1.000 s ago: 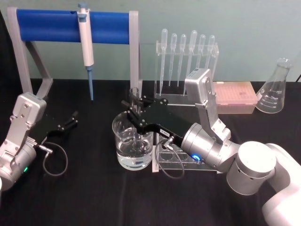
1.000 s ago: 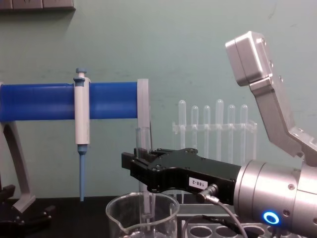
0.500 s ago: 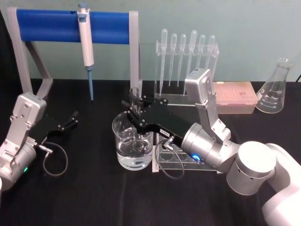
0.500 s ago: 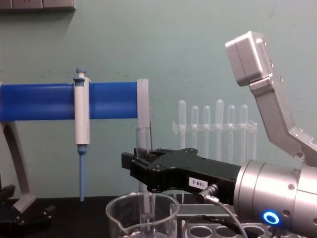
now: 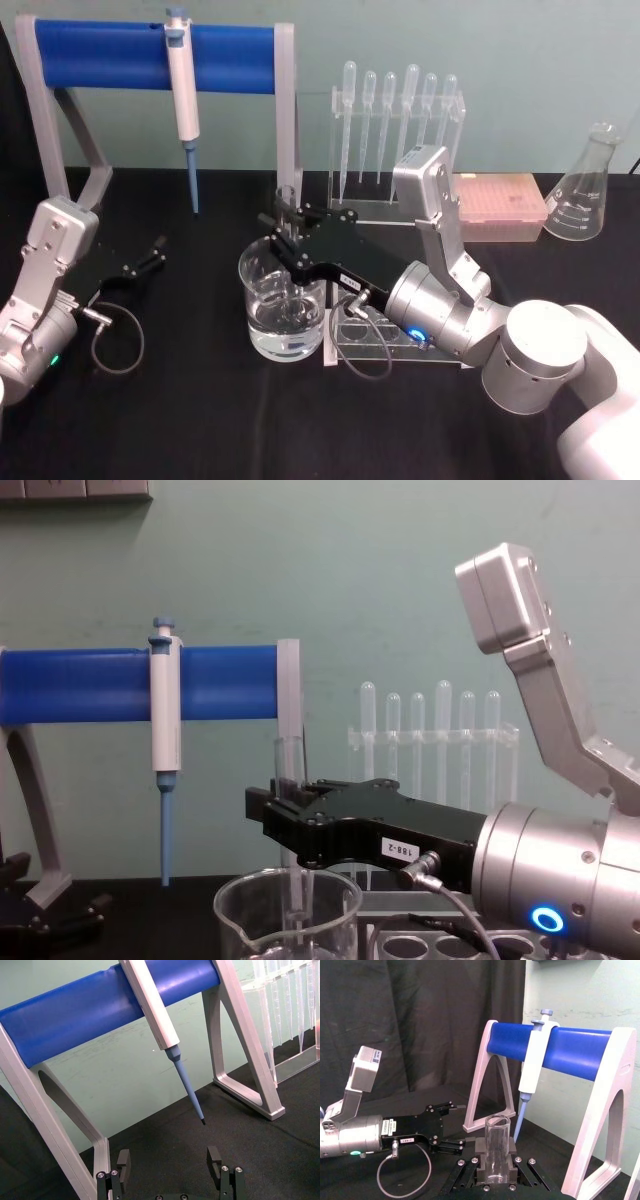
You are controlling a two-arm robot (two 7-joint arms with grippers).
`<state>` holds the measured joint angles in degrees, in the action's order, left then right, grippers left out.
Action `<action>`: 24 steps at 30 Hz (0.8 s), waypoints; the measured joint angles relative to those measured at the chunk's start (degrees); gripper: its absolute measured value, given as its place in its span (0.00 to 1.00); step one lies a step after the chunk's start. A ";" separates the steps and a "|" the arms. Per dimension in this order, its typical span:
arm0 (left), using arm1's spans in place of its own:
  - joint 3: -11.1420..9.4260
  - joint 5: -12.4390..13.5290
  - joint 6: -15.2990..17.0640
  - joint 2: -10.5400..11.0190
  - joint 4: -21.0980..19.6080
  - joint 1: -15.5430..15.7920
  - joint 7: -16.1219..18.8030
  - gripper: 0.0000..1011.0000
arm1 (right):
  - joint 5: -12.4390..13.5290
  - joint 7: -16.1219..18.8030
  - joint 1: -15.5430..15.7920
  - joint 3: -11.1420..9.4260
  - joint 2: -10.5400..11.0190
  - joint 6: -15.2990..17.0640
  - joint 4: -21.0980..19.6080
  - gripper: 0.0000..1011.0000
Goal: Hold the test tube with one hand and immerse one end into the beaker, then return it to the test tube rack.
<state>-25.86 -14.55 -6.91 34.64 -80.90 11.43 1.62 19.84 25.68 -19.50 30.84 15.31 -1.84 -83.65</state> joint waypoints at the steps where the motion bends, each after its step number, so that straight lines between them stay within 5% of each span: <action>1: 0.00 0.00 0.00 0.00 0.00 0.00 0.00 0.99 | 0.00 0.00 0.00 0.00 0.00 0.00 0.00 0.22; 24: 0.00 0.00 0.00 0.00 0.00 0.00 0.00 0.99 | 0.00 0.00 0.00 0.00 0.00 0.00 0.00 0.22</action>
<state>-25.86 -14.55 -6.91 34.64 -80.90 11.43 1.62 19.84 25.68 -19.50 30.84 15.31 -1.84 -83.65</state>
